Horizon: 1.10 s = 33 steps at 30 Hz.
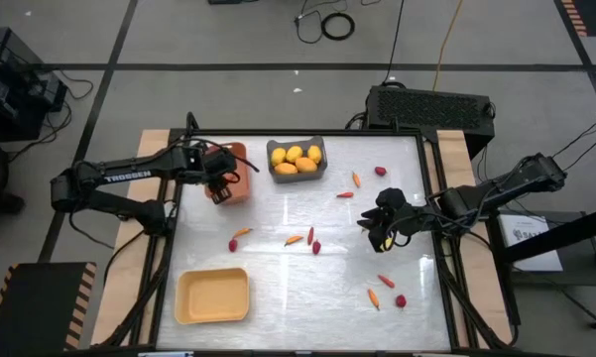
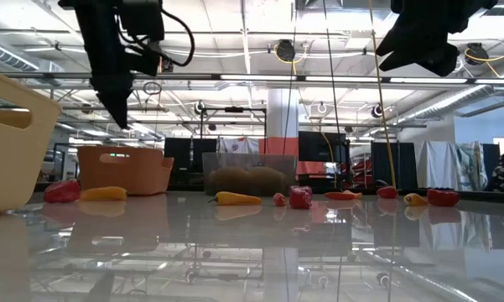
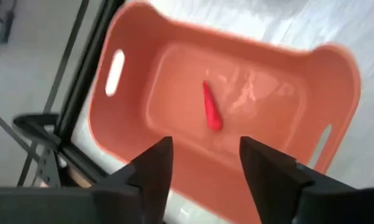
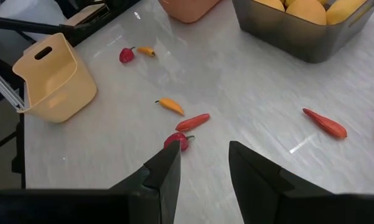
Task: Sort produce into baskets
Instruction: Put the yellow chili pepper into the orange bin
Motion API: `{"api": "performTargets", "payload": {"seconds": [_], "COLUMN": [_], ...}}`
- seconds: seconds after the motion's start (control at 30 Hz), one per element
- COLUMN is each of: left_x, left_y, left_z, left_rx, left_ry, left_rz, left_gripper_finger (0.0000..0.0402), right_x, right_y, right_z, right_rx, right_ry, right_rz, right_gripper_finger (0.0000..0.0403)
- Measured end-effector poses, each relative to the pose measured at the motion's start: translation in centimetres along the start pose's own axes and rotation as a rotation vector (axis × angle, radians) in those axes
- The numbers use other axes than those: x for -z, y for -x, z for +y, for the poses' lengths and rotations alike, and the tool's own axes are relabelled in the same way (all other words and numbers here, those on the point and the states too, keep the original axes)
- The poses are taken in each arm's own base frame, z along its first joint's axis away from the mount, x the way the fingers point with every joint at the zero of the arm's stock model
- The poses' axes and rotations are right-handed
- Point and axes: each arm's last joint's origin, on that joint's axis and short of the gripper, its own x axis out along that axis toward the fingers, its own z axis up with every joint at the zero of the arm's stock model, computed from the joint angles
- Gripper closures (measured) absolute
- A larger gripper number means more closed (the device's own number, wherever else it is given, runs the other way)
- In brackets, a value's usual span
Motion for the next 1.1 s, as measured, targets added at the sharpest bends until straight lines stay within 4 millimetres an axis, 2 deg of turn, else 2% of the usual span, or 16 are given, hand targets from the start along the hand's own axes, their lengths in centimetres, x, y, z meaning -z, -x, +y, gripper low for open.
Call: {"api": "performTargets", "payload": {"seconds": [0.17, 0.43, 0.67, 0.87, 1.1], "left_x": [-0.2, -1.1, -2.7, -2.7, -2.5], "left_y": [0.0, 0.3, 1.8, 2.3, 1.5], "left_z": [-0.1, -1.2, -2.4, -5.3, -8.2], "left_rx": [0.038, 0.424, 0.720, 0.718, 0.615], "left_ry": [0.002, 0.117, 0.160, 0.027, -0.086], "left_rz": [-0.018, -0.076, -0.185, -0.206, -0.162], "left_gripper_finger": [0.0179, 0.0168, 0.0168, 0.0169, 0.0169], "right_x": [0.0, 0.0, -0.1, 0.3, 0.9], "right_y": [0.0, 0.0, -0.1, -1.0, -2.7], "right_z": [0.0, 0.0, -0.1, 0.1, 0.7], "right_rx": [0.000, 0.003, 0.035, 0.067, 0.091], "right_ry": [0.000, -0.001, 0.001, 0.019, 0.038], "right_rz": [0.000, -0.005, -0.035, -0.021, 0.009], "right_gripper_finger": [0.0276, 0.0276, 0.0276, 0.0275, 0.0276]}}
